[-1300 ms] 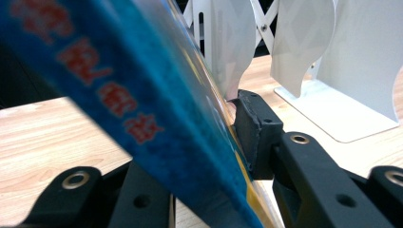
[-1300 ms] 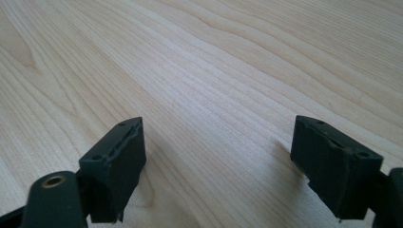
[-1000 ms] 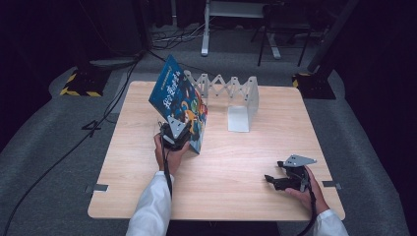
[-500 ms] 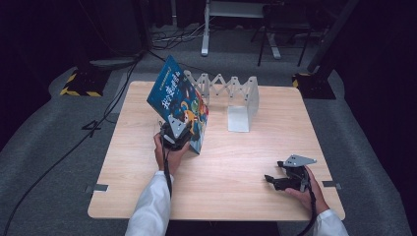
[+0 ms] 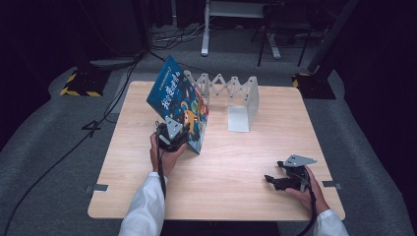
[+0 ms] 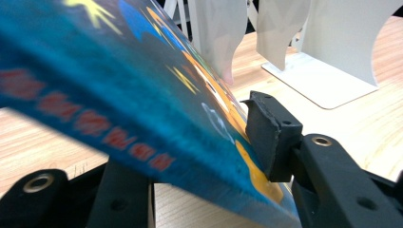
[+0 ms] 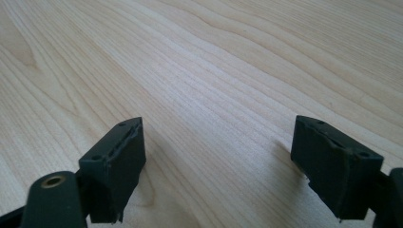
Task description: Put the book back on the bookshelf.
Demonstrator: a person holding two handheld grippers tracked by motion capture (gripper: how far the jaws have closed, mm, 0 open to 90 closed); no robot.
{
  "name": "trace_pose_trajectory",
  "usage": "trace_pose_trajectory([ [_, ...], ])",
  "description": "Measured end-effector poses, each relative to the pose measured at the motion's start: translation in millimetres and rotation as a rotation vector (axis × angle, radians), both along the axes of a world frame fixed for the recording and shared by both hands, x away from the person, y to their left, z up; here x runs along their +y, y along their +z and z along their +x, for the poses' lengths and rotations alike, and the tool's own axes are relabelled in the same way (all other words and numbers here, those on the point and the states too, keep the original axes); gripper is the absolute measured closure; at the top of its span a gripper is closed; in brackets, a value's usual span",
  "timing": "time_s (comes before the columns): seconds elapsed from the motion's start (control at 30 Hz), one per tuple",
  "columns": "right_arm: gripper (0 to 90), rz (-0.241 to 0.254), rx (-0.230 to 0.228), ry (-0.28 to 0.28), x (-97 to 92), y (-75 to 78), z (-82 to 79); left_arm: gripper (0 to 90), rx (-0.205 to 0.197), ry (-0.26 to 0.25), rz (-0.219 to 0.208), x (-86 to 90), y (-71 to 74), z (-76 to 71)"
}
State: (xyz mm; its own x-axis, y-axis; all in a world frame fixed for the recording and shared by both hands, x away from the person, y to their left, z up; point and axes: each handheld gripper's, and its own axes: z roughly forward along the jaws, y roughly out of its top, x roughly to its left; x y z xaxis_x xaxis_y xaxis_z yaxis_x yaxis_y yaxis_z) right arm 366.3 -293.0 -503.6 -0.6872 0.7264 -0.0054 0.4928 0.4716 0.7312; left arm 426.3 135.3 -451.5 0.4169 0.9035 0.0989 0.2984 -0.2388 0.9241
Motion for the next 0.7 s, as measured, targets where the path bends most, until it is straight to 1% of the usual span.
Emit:
trace_pose_trajectory([
  [0.03,19.3,0.001,0.000,0.003,0.0,0.0,0.1,55.2,0.001,-0.010,0.004,1.8,0.6,-0.5],
  [0.07,19.4,-0.001,0.001,0.004,0.0,0.2,0.3,53.9,0.001,-0.010,0.004,1.8,0.6,-0.5],
  [0.1,19.3,0.000,0.002,0.006,0.2,0.3,0.5,50.5,0.006,-0.022,0.019,3.8,1.5,-1.3],
  [0.13,19.4,-0.002,0.003,0.008,0.2,0.4,0.6,49.1,0.010,-0.032,0.023,4.7,1.8,-1.4],
  [0.17,19.4,-0.002,0.004,0.009,0.2,0.5,0.7,48.1,0.010,-0.032,0.023,4.7,1.8,-1.4],
  [0.2,19.4,-0.002,0.004,0.009,0.2,0.5,0.7,48.1,0.020,-0.047,0.021,6.4,2.2,-2.2],
  [0.23,19.4,-0.006,0.007,0.009,0.4,0.9,1.0,44.3,0.028,-0.061,0.014,7.8,2.4,-2.5],
  [0.3,19.4,-0.009,0.010,0.012,0.6,1.3,1.4,41.2,0.055,-0.087,0.020,10.9,3.0,-3.6],
  [0.33,19.4,-0.010,0.012,0.012,0.8,1.5,1.6,40.1,0.064,-0.093,0.021,11.7,3.2,-4.1],
  [0.37,19.4,-0.012,0.013,0.013,0.9,1.7,1.8,39.6,0.064,-0.093,0.021,11.7,3.2,-4.1],
  [0.4,19.5,-0.019,0.017,0.014,1.0,2.4,2.0,38.7,0.076,-0.097,0.020,13.7,3.8,-6.2],
  [0.43,19.5,-0.019,0.017,0.014,1.0,2.4,2.0,36.9,0.076,-0.097,0.020,13.7,3.8,-6.2],
  [0.47,19.7,-0.022,0.022,0.013,1.6,3.0,2.0,35.6,0.101,-0.113,0.008,15.6,4.1,-7.9],
  [0.5,19.7,-0.022,0.022,0.013,1.6,3.0,2.0,35.0,0.101,-0.113,0.008,15.6,4.1,-7.9],
  [0.53,20.3,-0.032,0.029,0.014,1.9,4.2,2.3,33.2,0.120,-0.135,0.012,17.5,4.5,-9.2],
  [0.57,20.3,-0.032,0.029,0.014,1.9,4.2,2.3,32.0,0.120,-0.135,0.012,17.5,4.5,-9.2],
  [0.6,20.6,-0.040,0.027,0.010,2.9,5.3,2.0,30.5,0.135,-0.150,0.024,18.6,6.0,-11.6],
  [0.63,20.6,-0.041,0.026,0.009,3.3,5.8,1.6,29.1,0.147,-0.164,0.024,19.5,7.2,-12.8],
  [0.7,20.7,-0.043,0.023,0.009,4.0,6.8,0.8,27.3,0.145,-0.166,0.023,19.9,8.2,-14.7],
])
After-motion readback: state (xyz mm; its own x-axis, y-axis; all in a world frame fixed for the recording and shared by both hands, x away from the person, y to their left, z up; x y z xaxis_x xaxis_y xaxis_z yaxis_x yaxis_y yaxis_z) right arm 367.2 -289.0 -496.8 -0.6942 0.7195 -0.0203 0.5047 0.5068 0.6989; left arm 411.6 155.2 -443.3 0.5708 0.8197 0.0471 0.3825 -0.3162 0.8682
